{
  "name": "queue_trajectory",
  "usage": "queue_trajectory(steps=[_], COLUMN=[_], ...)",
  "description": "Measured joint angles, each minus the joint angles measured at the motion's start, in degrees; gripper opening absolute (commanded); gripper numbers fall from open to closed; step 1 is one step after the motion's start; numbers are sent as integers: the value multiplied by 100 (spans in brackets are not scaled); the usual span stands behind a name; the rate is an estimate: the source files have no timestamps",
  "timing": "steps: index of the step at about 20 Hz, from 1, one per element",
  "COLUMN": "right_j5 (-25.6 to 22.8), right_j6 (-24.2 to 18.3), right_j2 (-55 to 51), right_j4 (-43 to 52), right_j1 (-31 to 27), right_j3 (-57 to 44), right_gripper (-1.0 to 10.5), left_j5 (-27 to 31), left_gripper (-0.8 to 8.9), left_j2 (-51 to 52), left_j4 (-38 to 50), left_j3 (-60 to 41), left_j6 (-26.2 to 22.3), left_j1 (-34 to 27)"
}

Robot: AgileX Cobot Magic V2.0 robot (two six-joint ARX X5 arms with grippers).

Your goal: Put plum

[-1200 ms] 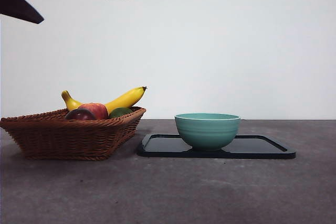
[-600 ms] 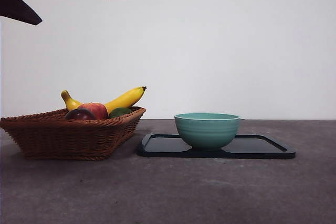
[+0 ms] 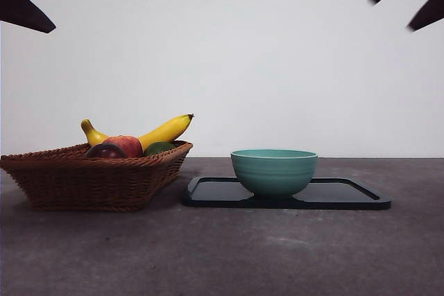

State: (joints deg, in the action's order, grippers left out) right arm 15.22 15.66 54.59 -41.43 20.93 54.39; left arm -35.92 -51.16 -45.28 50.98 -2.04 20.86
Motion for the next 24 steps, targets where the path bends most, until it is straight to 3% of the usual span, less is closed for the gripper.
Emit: queue_trajectory(steps=[11,24], right_j5=[-186,-350], right_j6=[-396,-479], right_j2=[3340,4876], right_j4=[142,953], right_j1=[-260,-205], right_j3=[1888,2015], right_gripper=[280,247], left_j5=[0,0], left_gripper=[403,403], left_j2=[0,0], left_j4=[2,-4], left_j3=[0,0], left_j6=[0,0], left_j1=[0,0])
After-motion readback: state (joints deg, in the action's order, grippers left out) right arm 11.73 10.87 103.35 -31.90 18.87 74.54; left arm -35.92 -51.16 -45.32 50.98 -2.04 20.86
